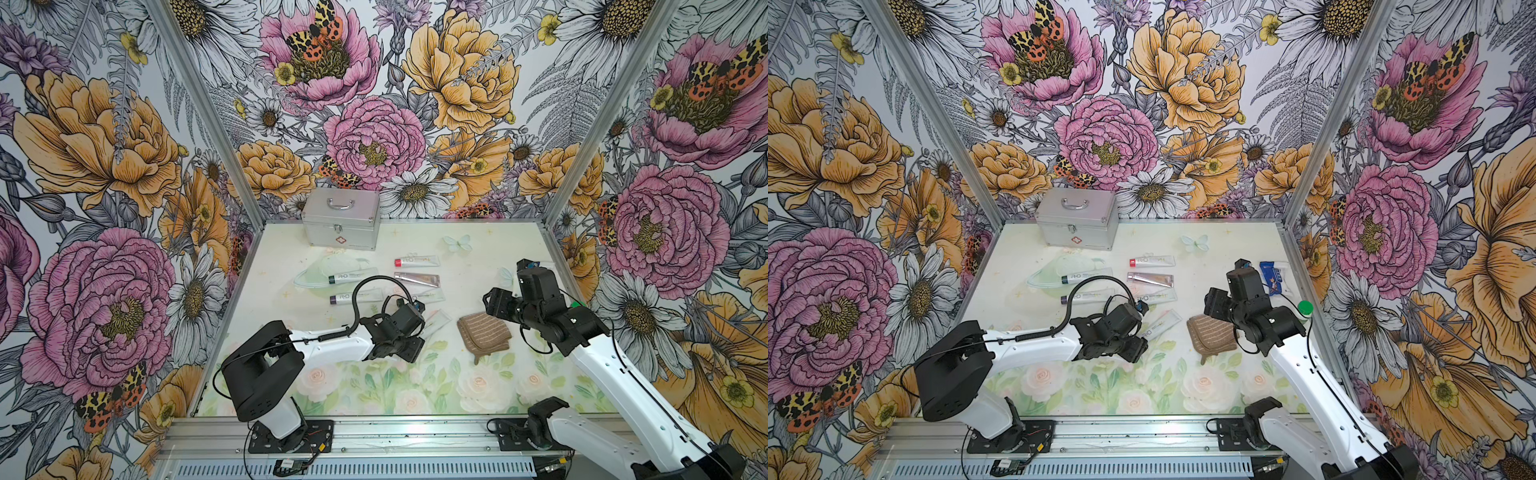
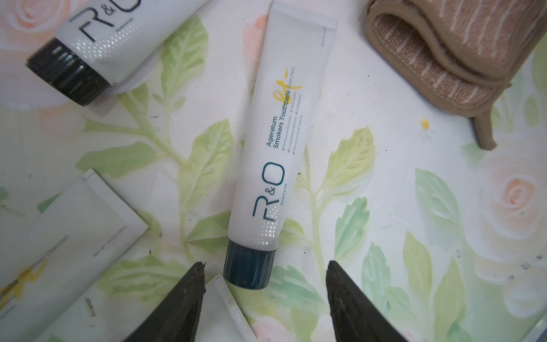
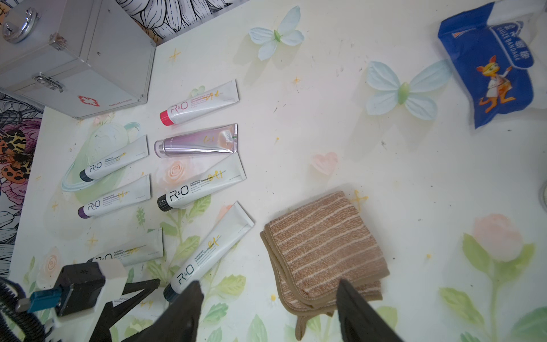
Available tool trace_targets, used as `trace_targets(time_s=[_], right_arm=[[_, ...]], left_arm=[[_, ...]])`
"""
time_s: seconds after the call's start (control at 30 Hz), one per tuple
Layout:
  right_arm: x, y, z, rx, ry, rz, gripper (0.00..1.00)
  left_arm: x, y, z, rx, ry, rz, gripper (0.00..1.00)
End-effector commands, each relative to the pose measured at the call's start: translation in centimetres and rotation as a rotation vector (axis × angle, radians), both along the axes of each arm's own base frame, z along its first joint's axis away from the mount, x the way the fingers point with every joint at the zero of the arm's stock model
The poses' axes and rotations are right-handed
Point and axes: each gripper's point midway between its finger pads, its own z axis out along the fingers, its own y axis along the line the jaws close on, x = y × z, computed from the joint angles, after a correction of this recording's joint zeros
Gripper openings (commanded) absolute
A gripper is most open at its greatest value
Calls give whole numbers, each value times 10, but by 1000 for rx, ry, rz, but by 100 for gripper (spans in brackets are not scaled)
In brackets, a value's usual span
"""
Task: Wipe the surface of the toothpaste tube
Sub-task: Move the toothpaste to the center of the board.
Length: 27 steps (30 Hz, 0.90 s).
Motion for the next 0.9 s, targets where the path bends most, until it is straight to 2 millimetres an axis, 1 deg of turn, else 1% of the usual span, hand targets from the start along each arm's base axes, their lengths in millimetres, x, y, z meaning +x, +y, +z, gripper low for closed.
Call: trace_targets(time_s=[0.0,0.23,0.33,0.43,0.63,0.87], right_arm=[[2,3,10,1,-22,17,72],[3,3,9,0,-18,18,71],[3,4,8,1,-14,15,70],[4,4,7,2,-9,16,69],[3,5,8,7,-12,19,68],[4,4,8,3,-13,16,68]], left_arm=[[8,-8,11,-79,-38,16,66],[12,-14,8,-149,-33,1,66],[11,-15,3,-151,-19,-14,61],[11,-15,1,-156,-9,-17,60],[9,-8,-11,-124,22,-19,58],[10,-1,-18,-104,30,-9,58]])
